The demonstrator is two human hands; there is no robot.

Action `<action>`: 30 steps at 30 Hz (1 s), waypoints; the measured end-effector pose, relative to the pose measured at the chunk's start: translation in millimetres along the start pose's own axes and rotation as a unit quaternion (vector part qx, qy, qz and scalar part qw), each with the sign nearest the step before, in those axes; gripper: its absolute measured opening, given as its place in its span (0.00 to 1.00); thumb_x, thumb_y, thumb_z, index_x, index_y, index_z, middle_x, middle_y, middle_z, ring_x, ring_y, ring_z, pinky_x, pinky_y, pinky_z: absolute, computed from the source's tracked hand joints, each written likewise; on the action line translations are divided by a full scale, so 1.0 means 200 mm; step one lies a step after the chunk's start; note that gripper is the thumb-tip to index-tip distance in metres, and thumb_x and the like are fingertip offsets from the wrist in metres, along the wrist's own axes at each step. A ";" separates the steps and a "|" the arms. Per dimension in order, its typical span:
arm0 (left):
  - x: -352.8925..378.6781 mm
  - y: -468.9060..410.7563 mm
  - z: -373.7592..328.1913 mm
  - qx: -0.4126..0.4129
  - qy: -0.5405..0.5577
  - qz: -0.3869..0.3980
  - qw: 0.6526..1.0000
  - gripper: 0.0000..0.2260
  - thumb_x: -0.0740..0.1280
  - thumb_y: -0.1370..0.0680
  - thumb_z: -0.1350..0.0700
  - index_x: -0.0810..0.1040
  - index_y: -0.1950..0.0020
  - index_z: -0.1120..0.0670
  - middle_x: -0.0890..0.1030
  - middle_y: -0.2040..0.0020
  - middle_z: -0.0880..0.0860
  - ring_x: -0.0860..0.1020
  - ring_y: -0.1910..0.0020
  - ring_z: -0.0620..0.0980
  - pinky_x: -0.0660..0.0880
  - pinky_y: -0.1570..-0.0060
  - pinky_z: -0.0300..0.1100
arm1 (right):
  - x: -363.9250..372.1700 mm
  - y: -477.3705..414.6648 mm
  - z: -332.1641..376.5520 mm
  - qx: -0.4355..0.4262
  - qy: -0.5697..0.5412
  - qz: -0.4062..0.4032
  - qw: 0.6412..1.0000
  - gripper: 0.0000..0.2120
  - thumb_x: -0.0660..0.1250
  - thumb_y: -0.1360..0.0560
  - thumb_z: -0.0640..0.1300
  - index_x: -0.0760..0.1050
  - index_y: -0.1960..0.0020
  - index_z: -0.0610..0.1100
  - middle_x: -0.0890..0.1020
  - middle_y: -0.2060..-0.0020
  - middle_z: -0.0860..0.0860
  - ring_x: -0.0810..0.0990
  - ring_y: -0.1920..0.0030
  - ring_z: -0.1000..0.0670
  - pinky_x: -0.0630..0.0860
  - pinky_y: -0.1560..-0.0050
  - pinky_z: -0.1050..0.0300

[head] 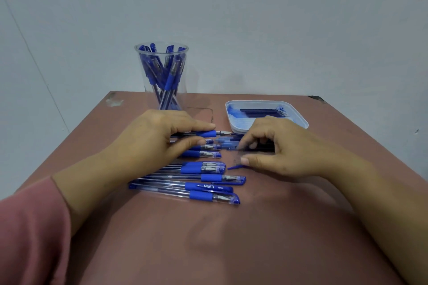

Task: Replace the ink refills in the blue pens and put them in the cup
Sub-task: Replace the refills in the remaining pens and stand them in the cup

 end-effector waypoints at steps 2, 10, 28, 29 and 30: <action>0.00 0.00 0.00 0.005 -0.004 -0.002 1.000 0.14 0.68 0.24 0.46 0.79 0.39 0.42 0.82 0.55 0.42 0.80 0.56 0.41 0.76 0.55 0.39 | -0.01 0.00 0.02 0.006 -0.044 -0.063 0.997 0.09 0.69 0.30 0.59 0.79 0.52 0.58 0.79 0.59 0.59 0.77 0.55 0.58 0.72 0.56 0.66; 0.02 0.00 -0.01 0.034 -0.010 0.002 0.999 0.16 0.63 0.24 0.42 0.78 0.38 0.42 0.83 0.54 0.42 0.80 0.56 0.43 0.78 0.56 0.43 | 0.05 -0.06 0.08 -0.011 -0.070 -0.138 0.988 0.05 0.67 0.24 0.51 0.80 0.57 0.55 0.81 0.63 0.57 0.79 0.59 0.54 0.74 0.59 0.62; 0.03 0.00 -0.01 0.031 -0.019 -0.005 0.999 0.16 0.64 0.24 0.43 0.80 0.39 0.44 0.82 0.56 0.42 0.80 0.58 0.43 0.78 0.59 0.45 | 0.05 -0.05 0.11 -0.025 -0.113 -0.144 0.983 0.06 0.73 0.28 0.51 0.77 0.53 0.58 0.81 0.57 0.60 0.80 0.55 0.55 0.77 0.51 0.59; 0.02 0.00 -0.01 0.031 -0.019 -0.004 0.999 0.16 0.63 0.24 0.42 0.80 0.39 0.43 0.82 0.56 0.42 0.80 0.58 0.42 0.78 0.59 0.45 | 0.05 -0.05 0.11 -0.019 -0.111 -0.140 0.984 0.05 0.71 0.27 0.54 0.78 0.51 0.57 0.81 0.57 0.60 0.80 0.54 0.55 0.77 0.52 0.58; 0.03 0.00 -0.01 0.030 -0.019 -0.001 0.999 0.17 0.62 0.24 0.42 0.80 0.39 0.43 0.82 0.56 0.42 0.80 0.58 0.42 0.78 0.59 0.45 | 0.06 -0.06 0.10 -0.019 -0.094 -0.137 0.986 0.05 0.68 0.26 0.55 0.79 0.51 0.57 0.81 0.58 0.59 0.80 0.55 0.55 0.77 0.53 0.57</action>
Point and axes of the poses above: each hand's wrist, its own y-axis away from the middle knuckle, its own x-axis out of the palm, z = x × y, the point moved 4 cm from there along -y, towards the middle knuckle
